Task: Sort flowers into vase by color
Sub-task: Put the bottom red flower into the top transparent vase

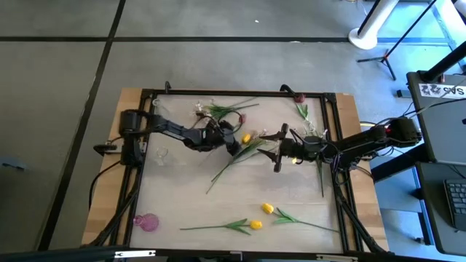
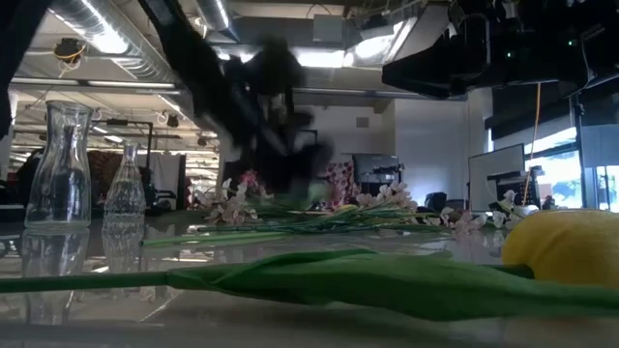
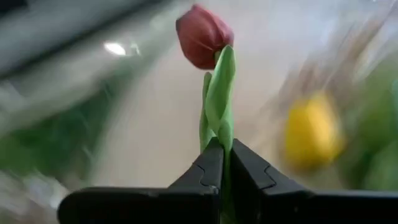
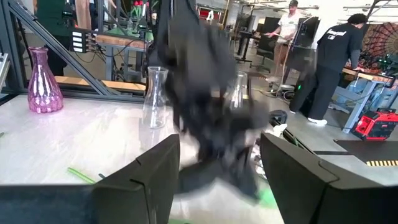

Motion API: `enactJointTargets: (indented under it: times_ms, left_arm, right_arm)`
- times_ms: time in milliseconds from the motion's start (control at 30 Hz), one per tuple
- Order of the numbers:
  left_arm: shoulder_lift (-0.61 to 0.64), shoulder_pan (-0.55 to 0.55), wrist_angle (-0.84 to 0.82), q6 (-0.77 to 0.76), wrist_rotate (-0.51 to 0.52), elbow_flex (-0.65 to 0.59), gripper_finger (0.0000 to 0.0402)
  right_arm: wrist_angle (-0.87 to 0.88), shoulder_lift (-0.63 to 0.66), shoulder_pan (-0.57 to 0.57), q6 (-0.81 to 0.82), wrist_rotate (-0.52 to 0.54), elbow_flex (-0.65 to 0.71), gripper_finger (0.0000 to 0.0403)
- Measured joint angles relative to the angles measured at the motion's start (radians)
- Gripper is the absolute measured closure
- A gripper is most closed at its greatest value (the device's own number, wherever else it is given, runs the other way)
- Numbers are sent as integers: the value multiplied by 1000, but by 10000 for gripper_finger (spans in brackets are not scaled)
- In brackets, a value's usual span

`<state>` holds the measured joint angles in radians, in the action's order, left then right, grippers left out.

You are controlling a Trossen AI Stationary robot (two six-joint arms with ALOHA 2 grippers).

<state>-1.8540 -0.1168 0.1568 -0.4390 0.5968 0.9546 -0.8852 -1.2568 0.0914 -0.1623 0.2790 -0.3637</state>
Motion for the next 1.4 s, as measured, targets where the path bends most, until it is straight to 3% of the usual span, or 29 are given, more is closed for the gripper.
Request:
enactJointTargets:
  times_ms: [133,400,633,767,1000,1167,1400]
  left_arm:
    - [171,46,3,119,151,1,397]
    - [517,259,44,389,581,-35,399]
    - [767,420,297,593,763,-222,400]
    - [920,464,360,684,753,-309,399]
    - [1131,481,373,730,635,-428,394]
    - [1237,461,498,791,550,-526,393]
    - [1308,384,807,905,263,-630,392]
  right_arm:
    - [7,0,0,0,0,0,180]
    - [7,0,0,0,-1,0,180]
    - [5,0,0,0,-2,0,180]
    - [-3,0,0,0,-2,0,180]
    - [-2,0,0,0,-2,0,180]
    - [-1,0,0,6,-3,0,180]
    - [-58,-9,0,17,-33,0,180]
